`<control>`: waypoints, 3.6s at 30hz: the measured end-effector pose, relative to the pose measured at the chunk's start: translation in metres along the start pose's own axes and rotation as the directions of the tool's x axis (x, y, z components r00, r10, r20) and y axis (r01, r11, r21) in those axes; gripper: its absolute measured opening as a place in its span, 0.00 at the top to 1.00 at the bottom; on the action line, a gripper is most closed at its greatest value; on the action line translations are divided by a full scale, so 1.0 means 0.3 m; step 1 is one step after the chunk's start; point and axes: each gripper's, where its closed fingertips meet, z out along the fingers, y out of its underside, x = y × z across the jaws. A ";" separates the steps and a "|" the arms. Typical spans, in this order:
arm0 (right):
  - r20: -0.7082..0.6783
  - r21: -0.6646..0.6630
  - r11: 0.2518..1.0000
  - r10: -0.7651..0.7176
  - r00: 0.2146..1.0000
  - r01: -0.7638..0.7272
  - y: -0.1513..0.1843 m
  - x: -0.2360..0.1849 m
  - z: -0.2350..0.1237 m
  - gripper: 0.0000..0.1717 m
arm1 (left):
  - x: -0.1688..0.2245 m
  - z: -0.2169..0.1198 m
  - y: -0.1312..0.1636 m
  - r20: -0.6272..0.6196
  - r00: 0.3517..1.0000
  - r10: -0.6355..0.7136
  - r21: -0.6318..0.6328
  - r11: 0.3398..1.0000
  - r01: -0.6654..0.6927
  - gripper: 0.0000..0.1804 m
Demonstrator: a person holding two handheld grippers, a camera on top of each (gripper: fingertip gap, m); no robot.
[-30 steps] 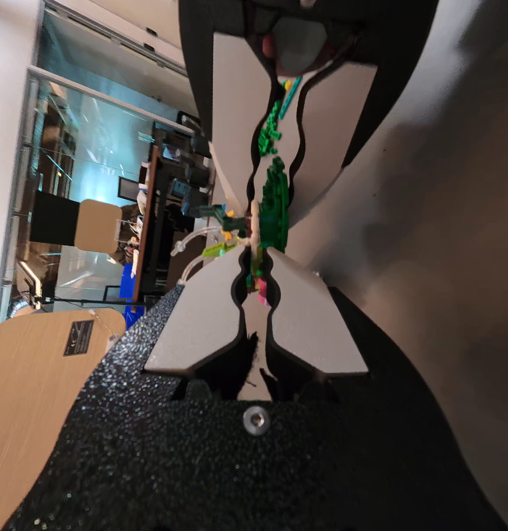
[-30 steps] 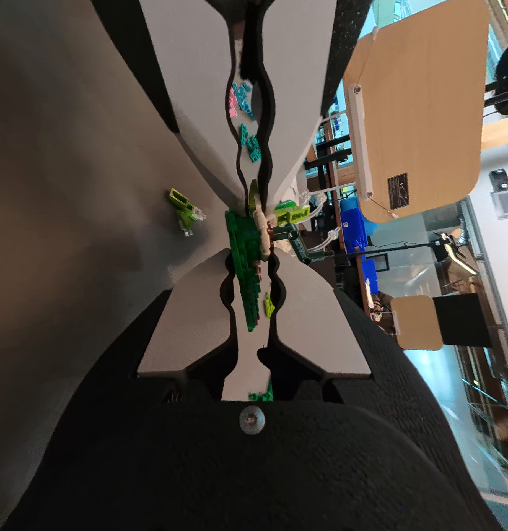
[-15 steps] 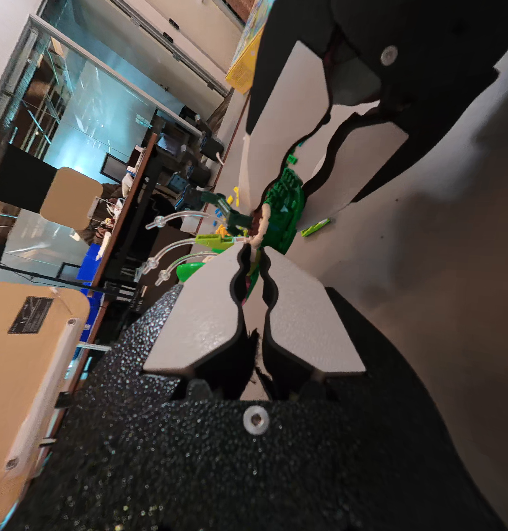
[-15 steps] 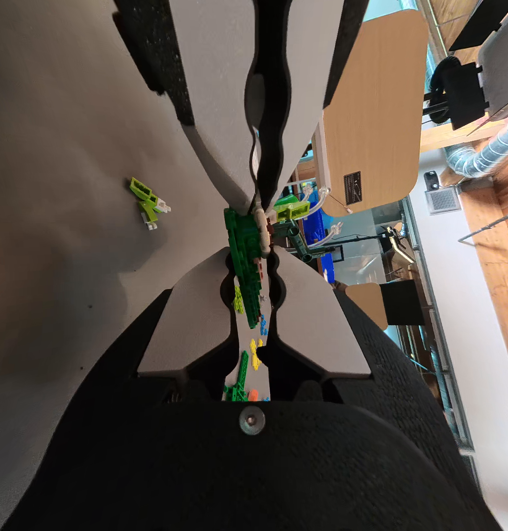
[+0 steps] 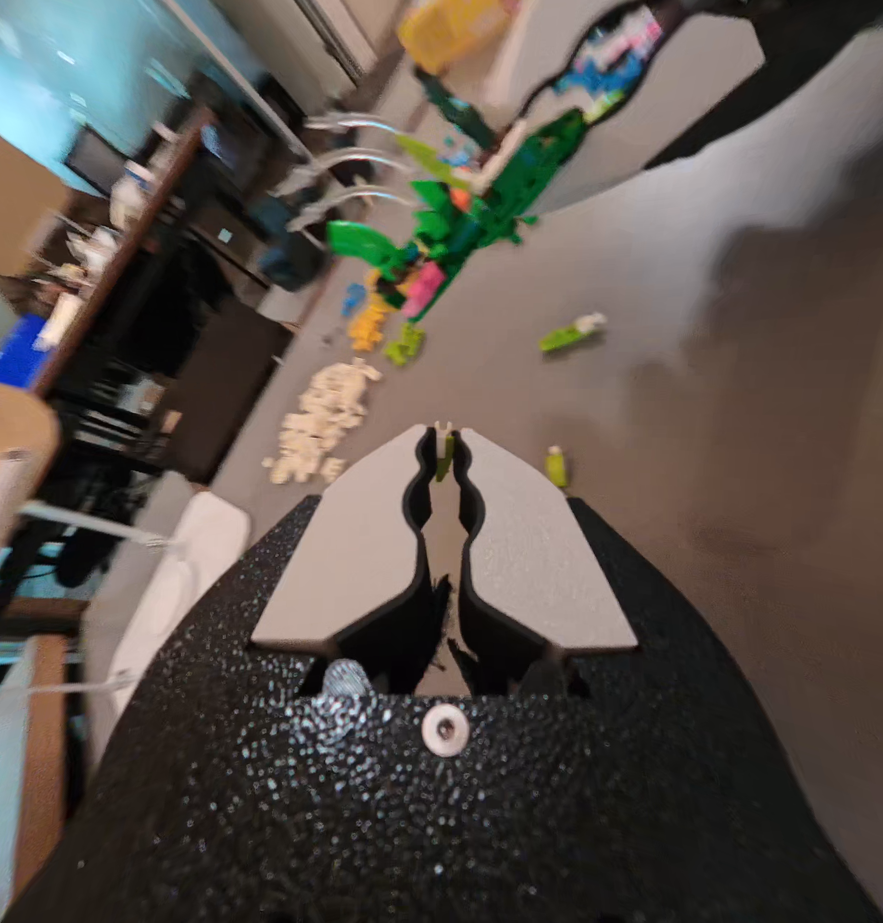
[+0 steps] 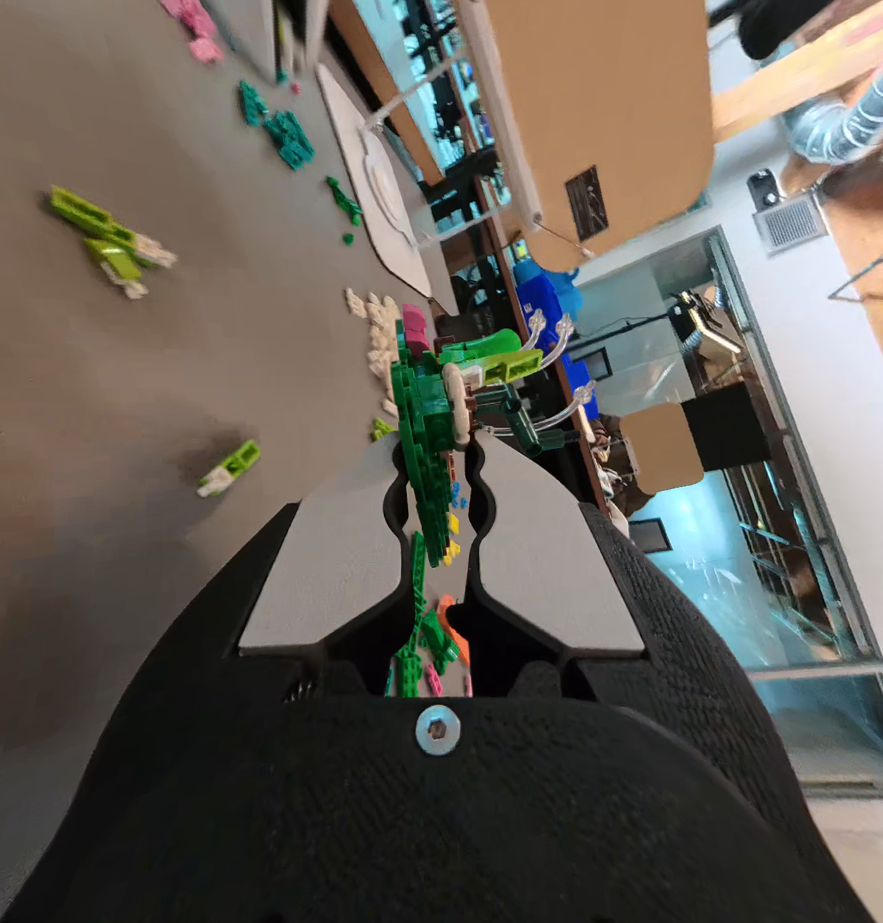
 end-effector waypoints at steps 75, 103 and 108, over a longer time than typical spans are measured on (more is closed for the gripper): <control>0.153 0.166 0.985 -0.081 0.985 0.055 -0.117 -0.158 -0.003 0.79 | 0.074 0.057 -0.115 -0.237 0.876 -0.420 0.022 0.899 0.437 0.96; 0.084 0.052 0.996 -0.071 0.994 0.067 -0.105 -0.118 0.027 0.88 | 0.053 0.017 -0.142 -0.036 0.999 0.010 0.120 0.993 -0.006 0.94; 0.092 0.034 0.986 -0.164 0.982 0.161 -0.099 -0.145 0.033 0.88 | 0.088 0.051 -0.107 0.040 0.954 0.296 -0.023 0.955 -0.295 0.83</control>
